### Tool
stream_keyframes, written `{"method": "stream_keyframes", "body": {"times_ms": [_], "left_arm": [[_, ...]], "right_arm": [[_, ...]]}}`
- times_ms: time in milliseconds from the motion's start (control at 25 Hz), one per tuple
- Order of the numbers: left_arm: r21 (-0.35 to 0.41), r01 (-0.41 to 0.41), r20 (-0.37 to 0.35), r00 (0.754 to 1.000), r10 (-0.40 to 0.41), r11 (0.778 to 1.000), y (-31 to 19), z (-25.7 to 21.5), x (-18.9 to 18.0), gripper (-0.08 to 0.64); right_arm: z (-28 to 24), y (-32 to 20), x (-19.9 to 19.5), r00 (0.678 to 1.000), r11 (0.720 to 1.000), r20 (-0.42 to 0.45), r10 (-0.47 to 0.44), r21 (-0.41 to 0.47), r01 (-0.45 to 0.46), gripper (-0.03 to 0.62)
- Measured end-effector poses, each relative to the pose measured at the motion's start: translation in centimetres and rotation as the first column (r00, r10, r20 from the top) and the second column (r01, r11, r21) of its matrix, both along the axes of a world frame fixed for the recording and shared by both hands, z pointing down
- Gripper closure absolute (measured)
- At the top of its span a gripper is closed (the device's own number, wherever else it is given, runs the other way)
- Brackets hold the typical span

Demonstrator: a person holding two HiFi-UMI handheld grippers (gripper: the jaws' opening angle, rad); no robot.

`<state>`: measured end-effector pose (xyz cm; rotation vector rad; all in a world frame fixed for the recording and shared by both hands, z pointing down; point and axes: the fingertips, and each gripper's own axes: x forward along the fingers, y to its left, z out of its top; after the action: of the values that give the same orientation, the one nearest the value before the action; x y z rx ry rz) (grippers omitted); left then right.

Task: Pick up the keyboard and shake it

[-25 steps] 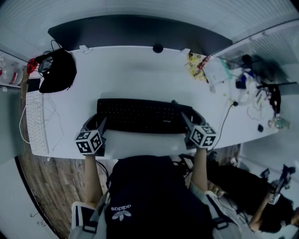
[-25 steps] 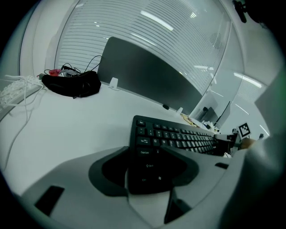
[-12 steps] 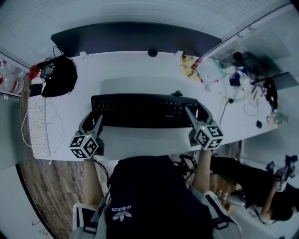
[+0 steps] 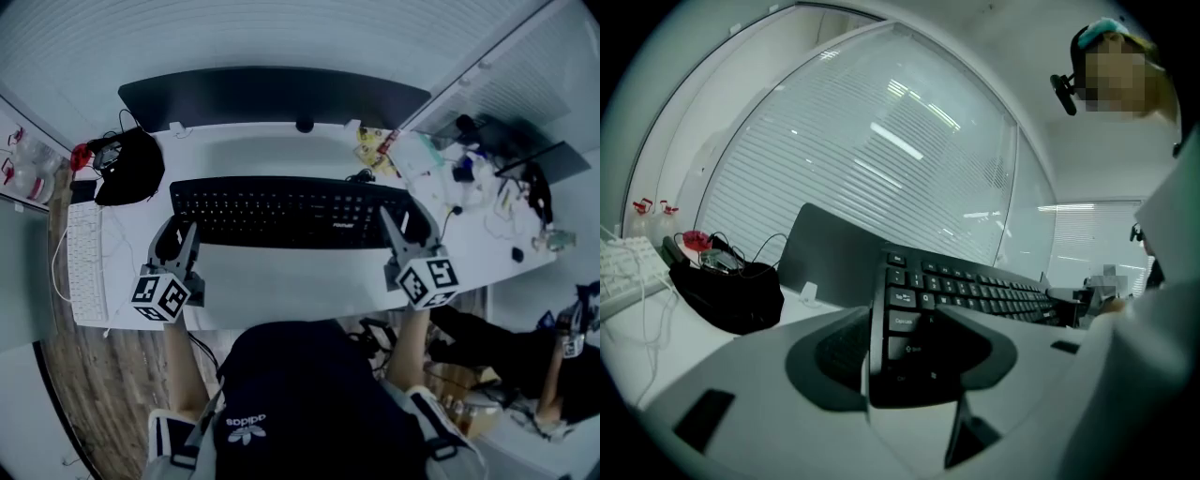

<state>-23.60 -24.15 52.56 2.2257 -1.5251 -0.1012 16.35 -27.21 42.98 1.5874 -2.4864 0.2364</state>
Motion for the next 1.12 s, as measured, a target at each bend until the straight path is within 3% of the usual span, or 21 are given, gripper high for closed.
{"method": "stream_keyframes", "body": {"times_ms": [320, 720, 1120], "left_arm": [[0.143, 0.019, -0.002, 1.0, -0.019, 0.99, -0.4, -5.4, -0.9, 0.344], [0.307, 0.072, -0.013, 0.997, -0.072, 0.949, 1.3, -11.5, -1.2, 0.344], [0.4, 0.122, -0.024, 0.992, -0.123, 0.908, 5.0, -15.8, 3.6, 0.344]], "right_arm": [[-5.8, 0.0, -0.8, 1.0, 0.989, -0.002, -0.02, 0.148, 0.02, 0.345], [-12.2, 0.9, -1.2, 0.995, 0.947, -0.008, -0.098, 0.306, 0.095, 0.345], [-15.7, 3.7, 3.6, 0.988, 0.912, -0.005, -0.152, 0.385, 0.142, 0.345]]}}
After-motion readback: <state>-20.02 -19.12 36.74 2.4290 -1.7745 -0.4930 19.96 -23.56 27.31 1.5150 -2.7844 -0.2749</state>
